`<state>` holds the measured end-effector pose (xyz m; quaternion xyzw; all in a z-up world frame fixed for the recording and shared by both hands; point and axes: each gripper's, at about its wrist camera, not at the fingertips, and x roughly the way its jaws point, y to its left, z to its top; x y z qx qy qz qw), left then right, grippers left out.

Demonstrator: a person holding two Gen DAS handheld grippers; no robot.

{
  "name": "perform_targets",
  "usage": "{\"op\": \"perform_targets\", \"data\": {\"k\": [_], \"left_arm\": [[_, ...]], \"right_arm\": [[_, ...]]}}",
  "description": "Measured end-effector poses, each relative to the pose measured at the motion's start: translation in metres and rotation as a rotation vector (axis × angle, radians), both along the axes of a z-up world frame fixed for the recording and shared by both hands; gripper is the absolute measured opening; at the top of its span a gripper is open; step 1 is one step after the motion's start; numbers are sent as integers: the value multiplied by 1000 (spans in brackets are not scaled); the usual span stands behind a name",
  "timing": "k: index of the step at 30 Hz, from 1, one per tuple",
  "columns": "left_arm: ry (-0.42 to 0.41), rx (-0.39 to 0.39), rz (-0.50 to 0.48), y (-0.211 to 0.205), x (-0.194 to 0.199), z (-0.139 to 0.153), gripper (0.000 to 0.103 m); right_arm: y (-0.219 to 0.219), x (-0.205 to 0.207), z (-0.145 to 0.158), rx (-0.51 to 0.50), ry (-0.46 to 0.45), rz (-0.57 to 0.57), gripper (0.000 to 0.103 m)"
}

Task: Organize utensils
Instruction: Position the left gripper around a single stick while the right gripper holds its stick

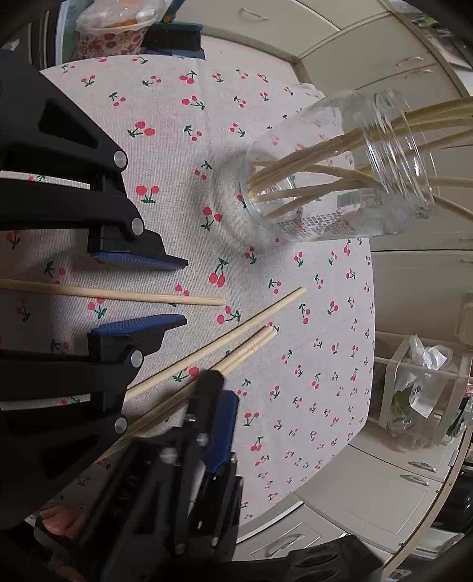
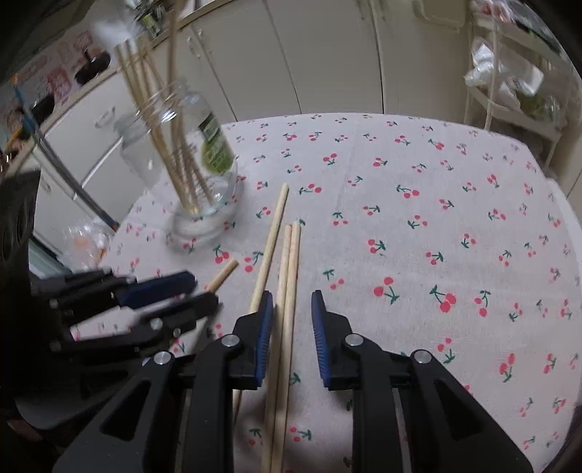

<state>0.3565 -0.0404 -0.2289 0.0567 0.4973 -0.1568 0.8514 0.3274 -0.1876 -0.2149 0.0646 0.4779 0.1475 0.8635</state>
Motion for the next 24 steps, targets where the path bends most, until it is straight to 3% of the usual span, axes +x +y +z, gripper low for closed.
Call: {"op": "perform_targets", "data": {"k": [4,8,13,18,23,24], "left_arm": [[-1,1,-2,-1,0,0,25],[-1,-7,2,-1,0,1,26],[-2,-5,-3,-2,0,0,28],[-3,-10,-2,-1,0,0,28],[-6,-6,-5,-2,-1,0,28],[-6,-5,-3,-3,-1,0,29]], "right_arm": [[4,-1,0,-34,-13,13,19],[-9,5,-4,96,30,-18,16],[7,3,1,-31,-7,13,15],[-14,7,-6,117,38,-37,13],[1,5,1,-2,9,10,13],[0,6,0,20,18,11,13]]}}
